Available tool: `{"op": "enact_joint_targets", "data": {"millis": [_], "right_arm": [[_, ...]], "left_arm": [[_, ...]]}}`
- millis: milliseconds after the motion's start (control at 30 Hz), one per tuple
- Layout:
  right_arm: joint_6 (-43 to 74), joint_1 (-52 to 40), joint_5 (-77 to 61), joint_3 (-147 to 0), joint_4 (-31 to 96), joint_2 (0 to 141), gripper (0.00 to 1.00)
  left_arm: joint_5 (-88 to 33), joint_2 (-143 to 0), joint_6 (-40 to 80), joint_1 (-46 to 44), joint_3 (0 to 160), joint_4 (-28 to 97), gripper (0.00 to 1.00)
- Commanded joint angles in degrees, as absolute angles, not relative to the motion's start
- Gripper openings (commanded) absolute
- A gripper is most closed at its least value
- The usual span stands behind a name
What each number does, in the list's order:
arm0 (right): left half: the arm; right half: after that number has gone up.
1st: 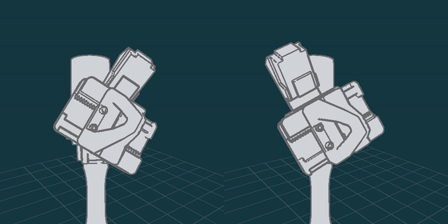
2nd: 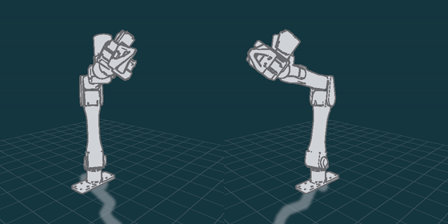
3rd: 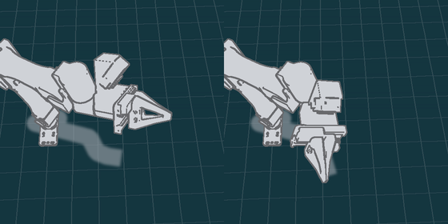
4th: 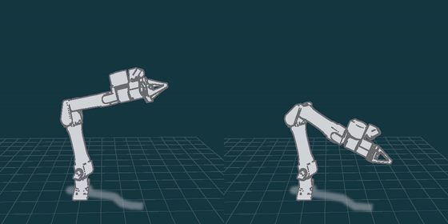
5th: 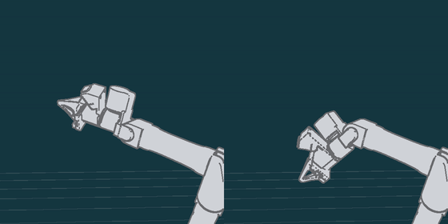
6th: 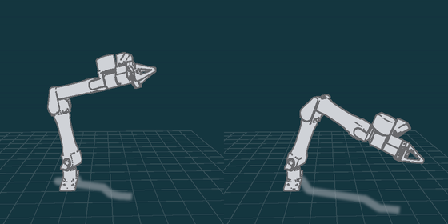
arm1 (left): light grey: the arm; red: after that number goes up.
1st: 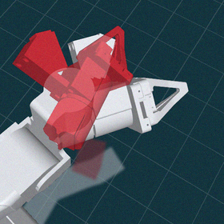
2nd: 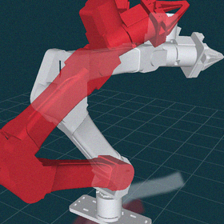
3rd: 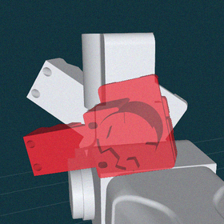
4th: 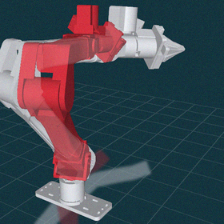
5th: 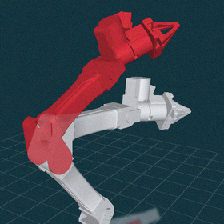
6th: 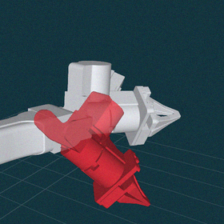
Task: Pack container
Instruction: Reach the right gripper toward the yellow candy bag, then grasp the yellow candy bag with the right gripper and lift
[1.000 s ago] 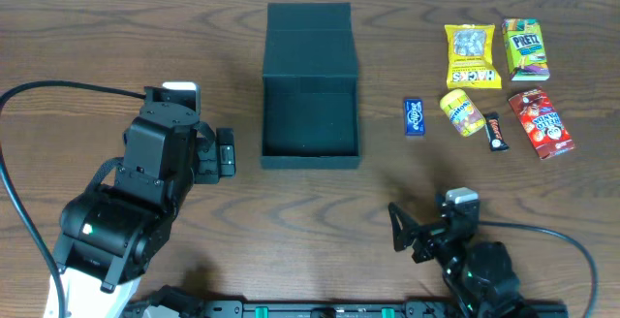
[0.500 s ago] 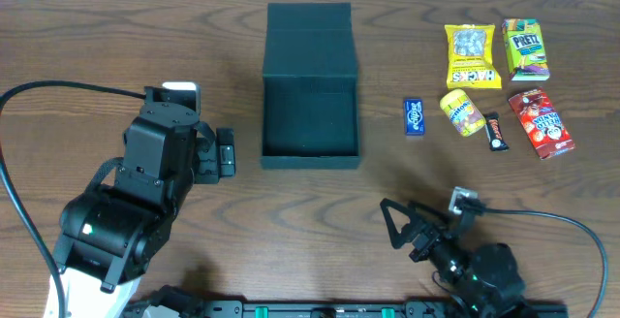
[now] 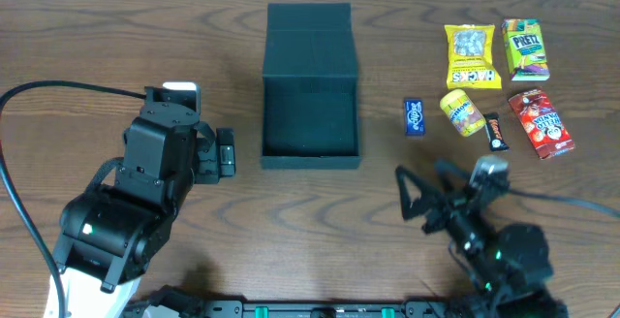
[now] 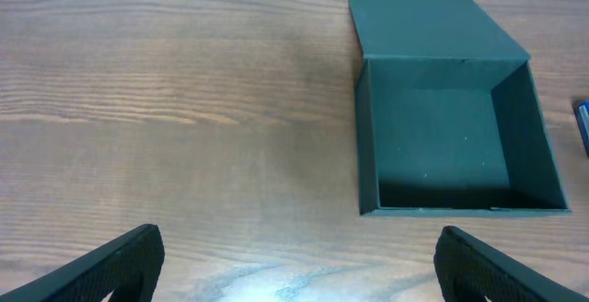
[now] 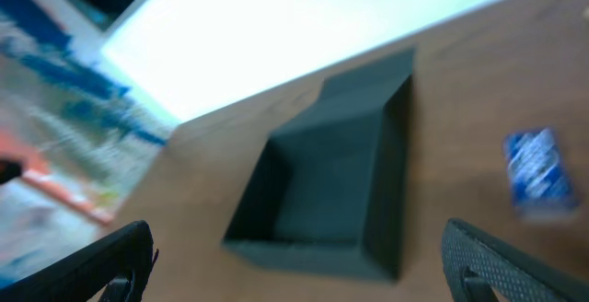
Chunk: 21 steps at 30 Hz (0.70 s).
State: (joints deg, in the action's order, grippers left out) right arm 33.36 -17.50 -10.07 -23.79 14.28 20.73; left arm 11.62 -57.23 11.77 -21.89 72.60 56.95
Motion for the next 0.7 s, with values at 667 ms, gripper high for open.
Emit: {"op": "enact_joint_targets", "data": {"millis": [667], "right_arm": [[2.72,0.38,9.04,-72.75,16.03,94.59,0.99]], "left_arm": [[12.43,-57.32,11.14,-21.76,73.76,57.21,0.95]]}}
